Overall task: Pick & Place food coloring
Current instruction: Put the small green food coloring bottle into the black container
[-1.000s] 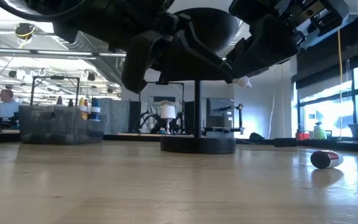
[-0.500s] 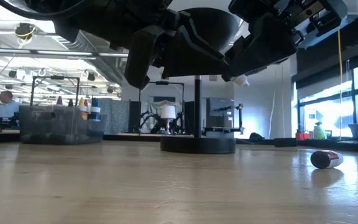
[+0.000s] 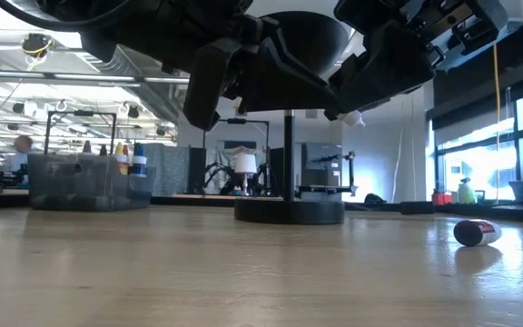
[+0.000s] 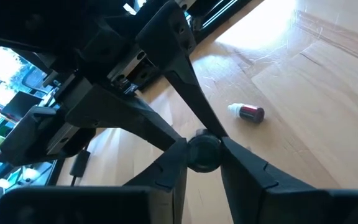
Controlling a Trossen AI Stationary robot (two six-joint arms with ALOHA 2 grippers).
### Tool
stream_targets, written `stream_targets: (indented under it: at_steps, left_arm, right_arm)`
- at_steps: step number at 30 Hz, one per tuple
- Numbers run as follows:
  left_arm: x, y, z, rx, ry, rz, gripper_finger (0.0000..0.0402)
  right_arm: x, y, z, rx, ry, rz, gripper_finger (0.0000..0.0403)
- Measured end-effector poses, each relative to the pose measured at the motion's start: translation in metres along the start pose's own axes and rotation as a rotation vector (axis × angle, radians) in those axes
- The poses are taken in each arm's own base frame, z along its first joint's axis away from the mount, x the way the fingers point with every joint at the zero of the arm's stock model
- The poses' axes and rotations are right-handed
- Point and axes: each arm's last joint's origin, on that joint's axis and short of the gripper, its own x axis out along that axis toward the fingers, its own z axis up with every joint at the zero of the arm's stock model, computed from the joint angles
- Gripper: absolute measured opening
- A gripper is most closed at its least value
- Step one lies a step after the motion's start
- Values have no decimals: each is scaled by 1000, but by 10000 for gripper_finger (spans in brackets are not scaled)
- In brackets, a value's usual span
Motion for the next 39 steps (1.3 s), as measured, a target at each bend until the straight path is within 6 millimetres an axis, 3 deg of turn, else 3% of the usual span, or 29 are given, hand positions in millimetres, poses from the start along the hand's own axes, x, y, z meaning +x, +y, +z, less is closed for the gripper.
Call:
stream_targets:
  at_steps: [4,10,17,24,33,39]
  left_arm:
    - [0,0,0,2,5,-2,78]
    - [-1,-3,-5,12,83,35,76]
    - [-11,-3,-15,-35,291,126,73]
    - [-52,27,-14,-237,502,210,81]
    - [-120,74,-10,-528,622,334,80]
    - [-156,95,-21,-607,734,481,79]
  right_arm:
    - [0,-1,0,5,2,-4,109]
    - [-3,-4,-5,3,58,-93,193]
    - [-12,-5,-8,64,263,-145,251]
    - [-19,2,-23,170,468,-36,259]
    - [-15,21,-33,112,453,18,259]
    - [-11,27,-51,93,469,31,259]
